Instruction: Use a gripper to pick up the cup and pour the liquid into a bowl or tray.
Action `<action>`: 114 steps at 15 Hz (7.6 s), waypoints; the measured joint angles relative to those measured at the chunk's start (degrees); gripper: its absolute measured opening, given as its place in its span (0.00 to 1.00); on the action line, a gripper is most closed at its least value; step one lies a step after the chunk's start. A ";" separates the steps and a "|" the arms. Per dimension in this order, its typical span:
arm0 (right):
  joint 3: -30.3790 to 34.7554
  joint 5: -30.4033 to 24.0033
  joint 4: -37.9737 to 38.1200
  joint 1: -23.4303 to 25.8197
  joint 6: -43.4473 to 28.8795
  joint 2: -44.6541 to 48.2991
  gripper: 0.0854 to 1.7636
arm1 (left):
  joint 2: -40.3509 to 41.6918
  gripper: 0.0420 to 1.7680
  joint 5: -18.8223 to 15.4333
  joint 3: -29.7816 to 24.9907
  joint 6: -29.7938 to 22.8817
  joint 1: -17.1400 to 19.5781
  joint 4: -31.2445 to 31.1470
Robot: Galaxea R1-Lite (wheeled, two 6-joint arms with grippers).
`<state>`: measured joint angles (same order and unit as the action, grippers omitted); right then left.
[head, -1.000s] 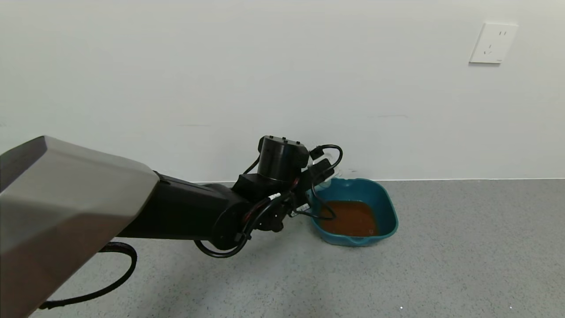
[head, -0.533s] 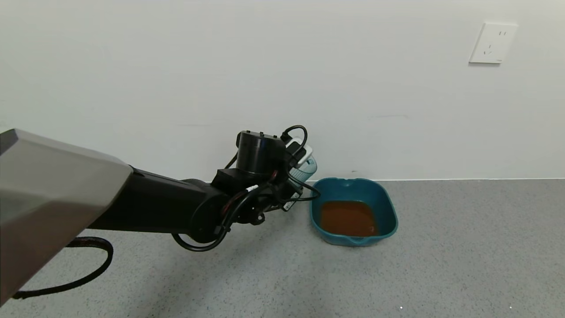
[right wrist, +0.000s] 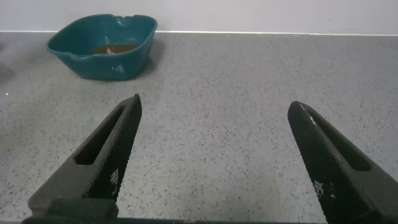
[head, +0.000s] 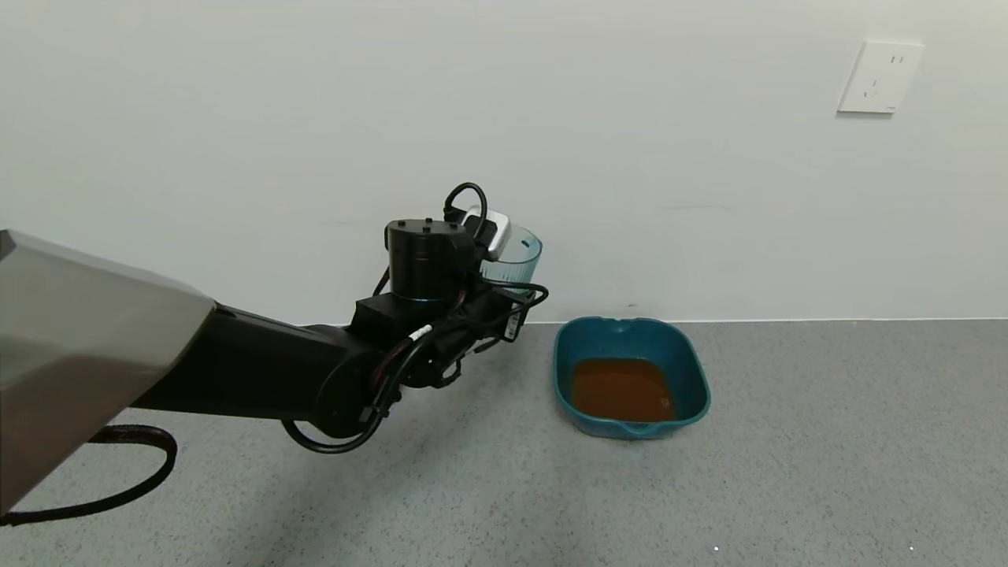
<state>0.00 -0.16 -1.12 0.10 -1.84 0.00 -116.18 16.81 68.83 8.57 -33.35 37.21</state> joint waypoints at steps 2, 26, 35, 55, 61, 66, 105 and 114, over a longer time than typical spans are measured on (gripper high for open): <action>0.00 0.00 0.02 0.00 0.02 0.00 0.97 | -1.08 0.74 -0.04 -0.89 -3.17 0.39 4.55; 0.00 0.02 0.00 0.00 0.00 0.00 0.97 | -19.80 0.74 5.75 -12.21 -12.15 1.35 35.94; 0.00 0.00 0.02 0.00 0.02 0.00 0.97 | -23.54 0.73 6.50 -11.86 -15.43 1.58 36.57; 0.00 0.00 0.02 0.00 0.00 0.00 0.97 | -27.78 0.73 7.47 -11.30 -16.03 1.27 40.13; 0.00 0.02 0.00 0.00 0.00 0.00 0.97 | -27.78 0.84 7.74 -11.67 -15.81 1.28 40.00; 0.00 0.02 0.02 0.00 0.00 0.00 0.97 | -27.38 0.90 7.52 -12.36 -15.92 1.11 39.78; 0.00 0.02 0.00 0.00 0.00 0.00 0.97 | 72.44 0.97 -8.69 -21.78 -11.73 9.65 -49.91; 0.00 0.00 0.02 0.00 0.00 0.00 0.97 | 94.79 0.97 -11.25 -25.70 -8.68 29.67 -59.81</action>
<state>0.00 -0.16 -1.10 0.10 -1.84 0.00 -21.38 5.56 43.13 -0.11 -3.68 -22.60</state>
